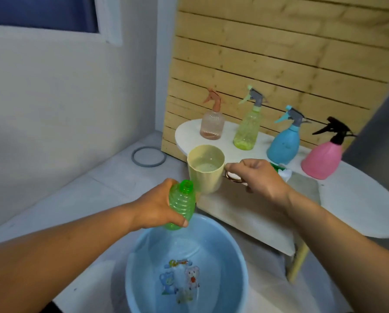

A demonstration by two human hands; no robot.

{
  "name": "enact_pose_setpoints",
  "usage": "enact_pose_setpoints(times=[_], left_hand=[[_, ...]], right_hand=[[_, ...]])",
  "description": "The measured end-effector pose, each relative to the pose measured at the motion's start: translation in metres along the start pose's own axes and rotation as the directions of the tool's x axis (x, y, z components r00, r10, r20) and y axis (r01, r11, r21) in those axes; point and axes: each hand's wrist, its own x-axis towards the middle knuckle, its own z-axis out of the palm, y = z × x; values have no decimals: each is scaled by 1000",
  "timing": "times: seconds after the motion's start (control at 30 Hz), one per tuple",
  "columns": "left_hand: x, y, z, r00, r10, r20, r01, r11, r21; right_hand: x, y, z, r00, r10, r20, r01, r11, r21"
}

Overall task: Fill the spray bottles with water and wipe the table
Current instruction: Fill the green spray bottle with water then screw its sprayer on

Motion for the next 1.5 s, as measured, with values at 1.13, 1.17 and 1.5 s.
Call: enact_pose_setpoints(times=[1.13, 1.17, 1.5], left_hand=[[-1, -25, 3, 1000, 4, 27, -3, 1000, -25], [0, -25, 3, 1000, 4, 26, -4, 1000, -21], [1, -28, 1, 999, -10, 33, 10, 1000, 11]], right_hand=[[-5, -9, 3, 970, -241, 23, 226, 868, -443], [-5, -9, 3, 968, -250, 24, 234, 862, -450], [-10, -14, 8, 948, -318, 11, 281, 821, -497]])
